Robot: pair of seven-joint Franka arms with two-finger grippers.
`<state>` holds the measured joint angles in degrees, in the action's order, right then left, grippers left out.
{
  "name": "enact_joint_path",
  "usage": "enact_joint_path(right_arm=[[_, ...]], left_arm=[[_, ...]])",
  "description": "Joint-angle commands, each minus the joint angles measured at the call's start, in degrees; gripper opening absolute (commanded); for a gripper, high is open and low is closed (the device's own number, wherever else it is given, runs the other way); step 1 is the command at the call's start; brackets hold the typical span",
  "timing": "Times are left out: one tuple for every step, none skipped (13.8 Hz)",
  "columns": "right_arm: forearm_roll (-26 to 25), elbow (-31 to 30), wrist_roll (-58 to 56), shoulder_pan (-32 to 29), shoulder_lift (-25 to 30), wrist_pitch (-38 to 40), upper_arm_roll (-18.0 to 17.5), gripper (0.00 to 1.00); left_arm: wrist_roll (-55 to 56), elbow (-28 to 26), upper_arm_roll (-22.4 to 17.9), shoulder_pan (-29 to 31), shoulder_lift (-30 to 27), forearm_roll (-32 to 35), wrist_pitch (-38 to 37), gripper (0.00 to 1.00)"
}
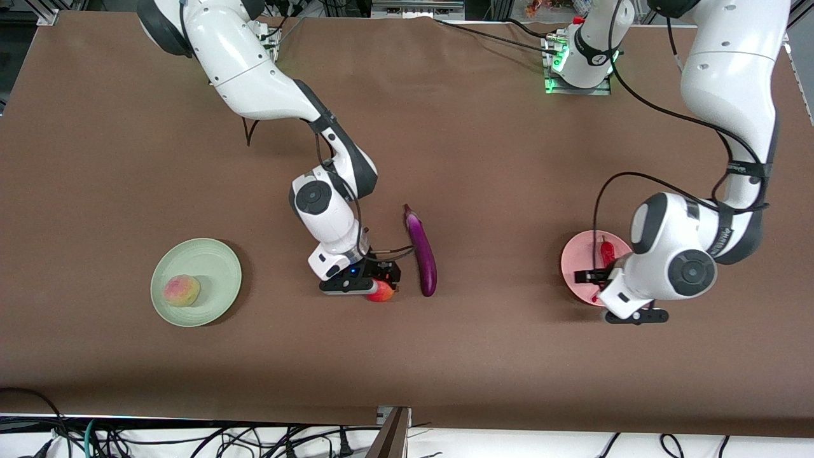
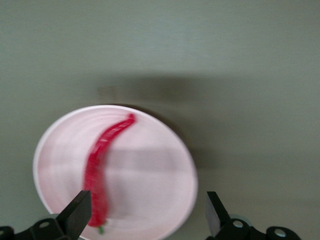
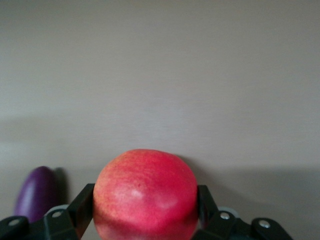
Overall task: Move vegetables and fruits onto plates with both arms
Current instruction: 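Grasp the apple with the right gripper while the left gripper releases the chili, then carry the apple to the green plate while the left gripper grasps the eggplant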
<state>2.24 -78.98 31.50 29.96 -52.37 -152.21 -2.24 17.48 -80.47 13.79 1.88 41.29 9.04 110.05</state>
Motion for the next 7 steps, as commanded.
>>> enact_joint_path(right_arm=[[-0.66,-0.65,-7.22,-4.36,6.21,13.64,0.30,0.19],[-0.57,-0.65,-9.77,-6.12,7.71,18.22,0.22,0.19],[-0.57,-0.65,-12.41,-7.79,8.86,21.65,0.30,0.19],[-0.65,-0.65,-15.48,-9.37,9.83,24.56,0.30,0.19],[-0.74,-0.74,-19.25,-11.13,10.18,26.59,0.39,0.19],[-0.74,-0.74,-23.46,-13.24,10.62,28.35,0.39,0.19],[-0.74,-0.74,-28.12,-15.52,10.71,30.20,0.48,0.19]], left_arm=[[9.81,0.05,1.76,-4.41,-1.03,-5.14,-1.15,1.00],[13.24,0.05,2.11,-5.73,-0.08,-8.48,-0.63,1.00],[16.24,0.05,2.20,-8.53,1.15,-12.43,1.29,1.00],[19.83,-0.12,2.03,-11.60,1.60,-14.47,4.53,1.00],[25.00,-0.12,2.03,-14.42,2.21,-14.84,7.87,1.00],[30.54,-0.12,2.03,-16.71,2.74,-14.93,9.64,1.00],[34.94,0.31,1.94,-19.08,3.79,-14.84,10.88,1.00]])
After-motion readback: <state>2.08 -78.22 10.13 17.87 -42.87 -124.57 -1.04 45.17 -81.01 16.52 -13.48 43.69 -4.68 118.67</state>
